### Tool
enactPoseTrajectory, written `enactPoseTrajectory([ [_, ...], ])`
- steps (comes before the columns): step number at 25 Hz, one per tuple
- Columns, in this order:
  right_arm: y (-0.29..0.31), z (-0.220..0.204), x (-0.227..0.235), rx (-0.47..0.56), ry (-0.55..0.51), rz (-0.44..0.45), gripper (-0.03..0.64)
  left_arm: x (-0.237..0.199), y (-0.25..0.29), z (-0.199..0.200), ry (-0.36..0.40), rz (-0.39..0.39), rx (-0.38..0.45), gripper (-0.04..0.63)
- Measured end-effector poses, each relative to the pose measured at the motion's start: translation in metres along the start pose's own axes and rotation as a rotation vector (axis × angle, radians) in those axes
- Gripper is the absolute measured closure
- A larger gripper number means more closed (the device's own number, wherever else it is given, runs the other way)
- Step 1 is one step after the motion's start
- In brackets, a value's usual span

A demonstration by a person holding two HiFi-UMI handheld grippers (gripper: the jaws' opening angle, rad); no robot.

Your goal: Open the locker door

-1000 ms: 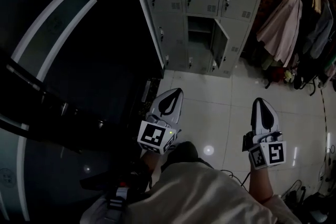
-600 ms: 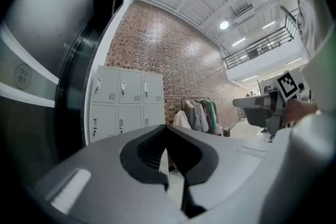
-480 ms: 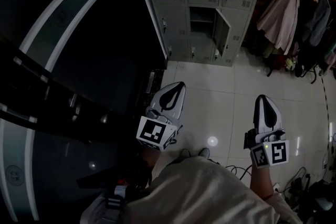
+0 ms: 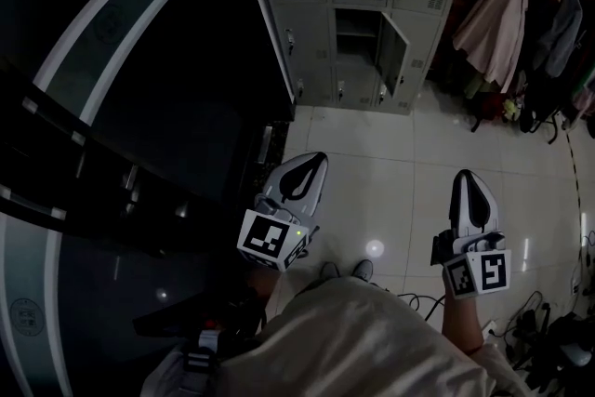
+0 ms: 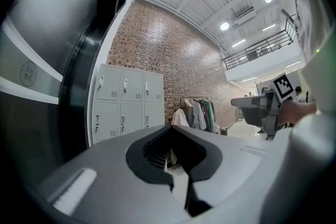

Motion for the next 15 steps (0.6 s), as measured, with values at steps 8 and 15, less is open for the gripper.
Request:
enactPoseTrajectory([
  [8, 0.008, 0.002, -0.013, 0.017, -0.025, 0.031, 0.617, 0.004, -0.002, 0.011, 0.007, -0.032, 0.071, 0.595],
  [15, 0.006, 0.015, -0.028, 0.038, -0.025, 0.046, 0.617, 0.001, -0.01, 0.019, -0.012, -0.031, 0.078, 0.595],
])
Point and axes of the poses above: the fingertips, and each gripper's own axes: y forward along the fingers, x to its right, z out of its top, the point moved 2 cm from there along -y, backward along the fingers, and after that the axes turned 7 degrees about x, right-handed, at the moved point
